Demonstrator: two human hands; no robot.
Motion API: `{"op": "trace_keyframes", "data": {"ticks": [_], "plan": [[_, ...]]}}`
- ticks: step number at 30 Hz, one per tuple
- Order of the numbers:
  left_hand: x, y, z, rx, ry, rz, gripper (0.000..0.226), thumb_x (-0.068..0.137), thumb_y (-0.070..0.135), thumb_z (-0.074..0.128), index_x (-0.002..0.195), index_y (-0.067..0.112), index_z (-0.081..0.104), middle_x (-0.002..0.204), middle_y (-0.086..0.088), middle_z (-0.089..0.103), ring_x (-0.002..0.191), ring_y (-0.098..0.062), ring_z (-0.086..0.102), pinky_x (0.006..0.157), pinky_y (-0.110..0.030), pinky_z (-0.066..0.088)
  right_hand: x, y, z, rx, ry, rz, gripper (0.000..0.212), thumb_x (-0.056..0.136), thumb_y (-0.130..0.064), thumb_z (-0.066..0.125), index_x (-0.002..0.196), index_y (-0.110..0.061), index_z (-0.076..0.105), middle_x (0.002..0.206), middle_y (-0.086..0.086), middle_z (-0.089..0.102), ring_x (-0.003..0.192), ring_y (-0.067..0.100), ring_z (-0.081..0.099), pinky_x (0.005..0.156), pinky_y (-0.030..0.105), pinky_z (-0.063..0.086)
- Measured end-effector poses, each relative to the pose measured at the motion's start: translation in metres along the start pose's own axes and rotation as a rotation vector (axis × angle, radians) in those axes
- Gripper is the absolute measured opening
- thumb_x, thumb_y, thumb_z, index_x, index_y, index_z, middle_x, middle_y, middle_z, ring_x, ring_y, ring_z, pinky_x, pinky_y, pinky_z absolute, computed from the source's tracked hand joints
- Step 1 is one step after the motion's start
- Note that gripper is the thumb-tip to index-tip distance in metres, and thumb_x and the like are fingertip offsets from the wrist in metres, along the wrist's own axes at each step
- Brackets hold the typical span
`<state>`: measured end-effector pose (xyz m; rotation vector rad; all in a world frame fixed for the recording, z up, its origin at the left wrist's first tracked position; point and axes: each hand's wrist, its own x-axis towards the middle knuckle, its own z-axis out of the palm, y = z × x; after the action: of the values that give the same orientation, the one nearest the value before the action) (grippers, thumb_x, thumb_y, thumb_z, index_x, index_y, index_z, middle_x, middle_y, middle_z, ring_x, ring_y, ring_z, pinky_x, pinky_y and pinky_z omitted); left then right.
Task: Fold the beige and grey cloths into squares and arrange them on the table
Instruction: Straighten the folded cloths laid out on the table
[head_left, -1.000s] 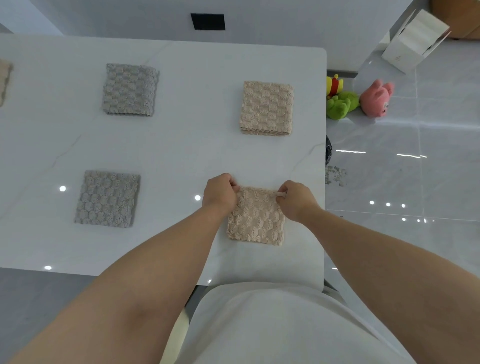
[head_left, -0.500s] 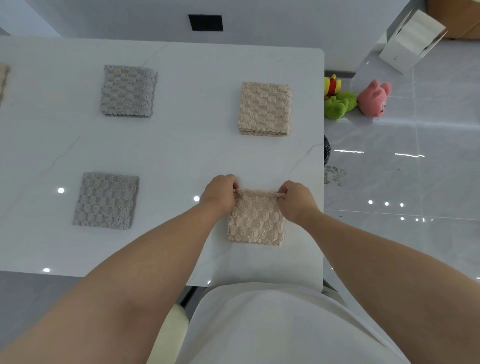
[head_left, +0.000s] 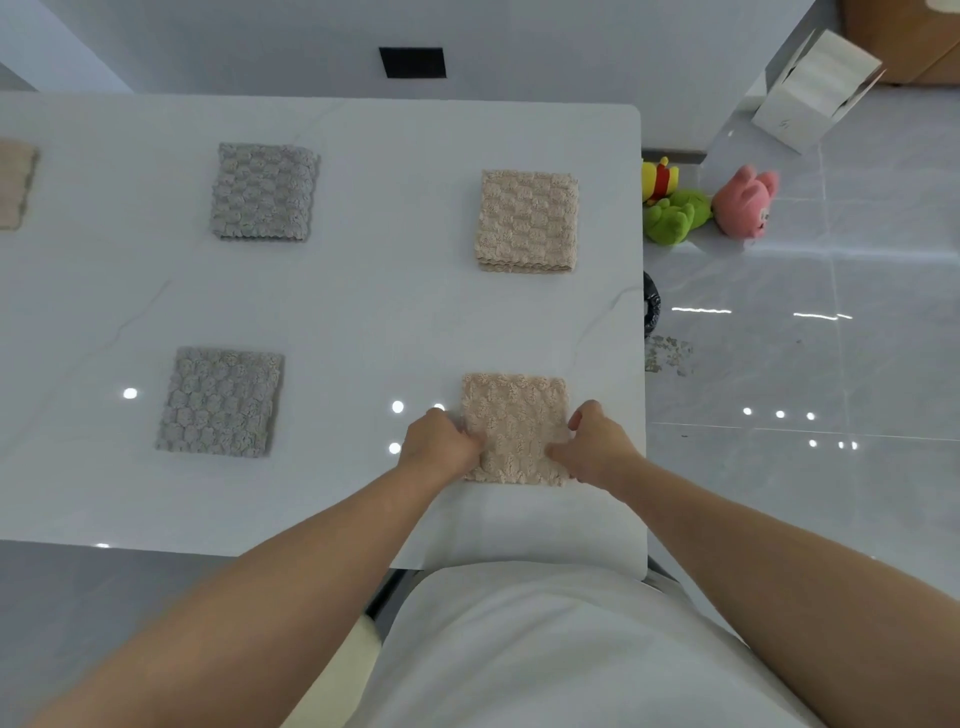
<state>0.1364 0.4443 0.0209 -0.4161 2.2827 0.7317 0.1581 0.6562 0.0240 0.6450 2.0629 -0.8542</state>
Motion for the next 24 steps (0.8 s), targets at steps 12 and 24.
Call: {"op": "trace_keyframes", "data": {"ticks": [12, 24], "plan": [[-0.012, -0.015, 0.008, -0.068, -0.035, -0.087, 0.019, 0.078, 0.015, 0.08, 0.07, 0.016, 0.063, 0.076, -0.007, 0.076, 0.077, -0.022, 0.075, 0.078, -0.037, 0.062, -0.016, 0.012, 0.022, -0.105, 0.08, -0.181, 0.032, 0.092, -0.019, 0.066, 0.107, -0.017, 0.038, 0.11, 0.008, 0.05, 0.089, 0.024, 0.05, 0.071, 0.03, 0.038], [-0.038, -0.002, 0.008, 0.47, 0.038, 0.126, 0.047, 0.085, 0.009, 0.062, 0.128, 0.011, 0.043, 0.114, -0.007, 0.056, 0.1, -0.029, 0.061, 0.069, -0.034, 0.043, -0.029, 0.015, 0.03, -0.222, 0.191, -0.243, 0.037, 0.094, -0.019, 0.064, 0.123, -0.015, 0.04, 0.124, 0.009, 0.042, 0.095, 0.03, 0.058, 0.084, 0.045, 0.054]]}}
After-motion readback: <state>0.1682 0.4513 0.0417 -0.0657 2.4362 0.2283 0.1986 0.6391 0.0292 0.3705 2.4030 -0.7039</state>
